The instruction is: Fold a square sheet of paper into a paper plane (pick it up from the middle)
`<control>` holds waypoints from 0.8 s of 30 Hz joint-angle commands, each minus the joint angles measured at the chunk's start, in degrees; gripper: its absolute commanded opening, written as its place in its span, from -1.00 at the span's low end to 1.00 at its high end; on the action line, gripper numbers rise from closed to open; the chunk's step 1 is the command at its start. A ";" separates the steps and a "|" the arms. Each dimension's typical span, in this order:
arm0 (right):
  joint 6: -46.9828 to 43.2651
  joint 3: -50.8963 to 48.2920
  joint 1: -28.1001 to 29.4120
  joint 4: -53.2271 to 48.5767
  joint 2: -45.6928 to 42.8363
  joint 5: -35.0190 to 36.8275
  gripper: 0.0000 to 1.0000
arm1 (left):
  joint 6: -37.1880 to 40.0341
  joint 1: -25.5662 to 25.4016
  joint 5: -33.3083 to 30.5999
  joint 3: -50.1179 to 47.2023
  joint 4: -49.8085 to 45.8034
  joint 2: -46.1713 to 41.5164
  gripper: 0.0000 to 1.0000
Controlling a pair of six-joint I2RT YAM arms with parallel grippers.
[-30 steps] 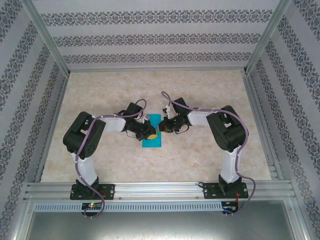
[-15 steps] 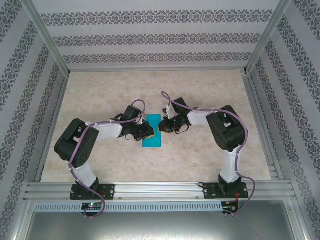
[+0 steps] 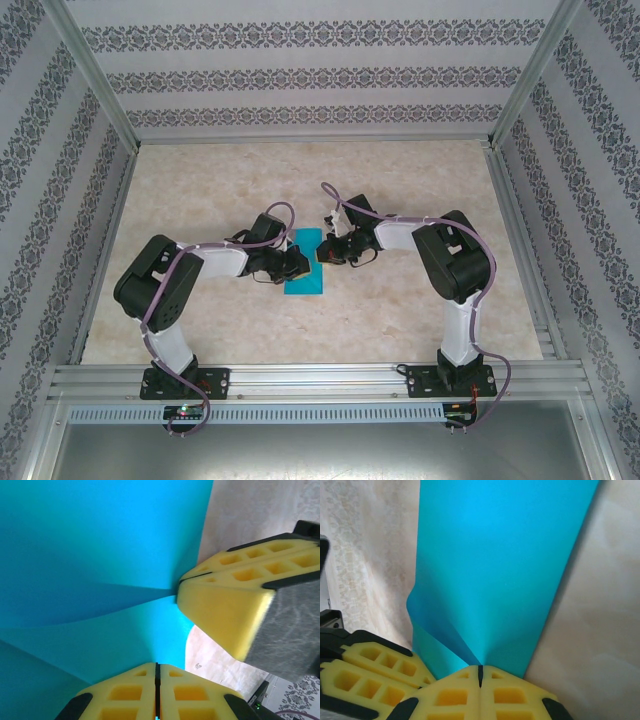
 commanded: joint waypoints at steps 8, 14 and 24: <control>-1.80 1.71 -0.43 -1.18 1.50 -0.73 -1.00 | 1.63 -0.85 1.10 1.58 0.89 1.43 -0.78; -1.98 1.81 -0.41 -1.54 1.71 -0.42 -1.00 | 1.80 -0.94 1.02 1.72 0.26 1.95 -0.78; -2.03 1.64 -0.49 -1.80 1.74 -0.23 -1.00 | 2.05 -0.95 0.75 1.78 -0.47 2.34 -0.78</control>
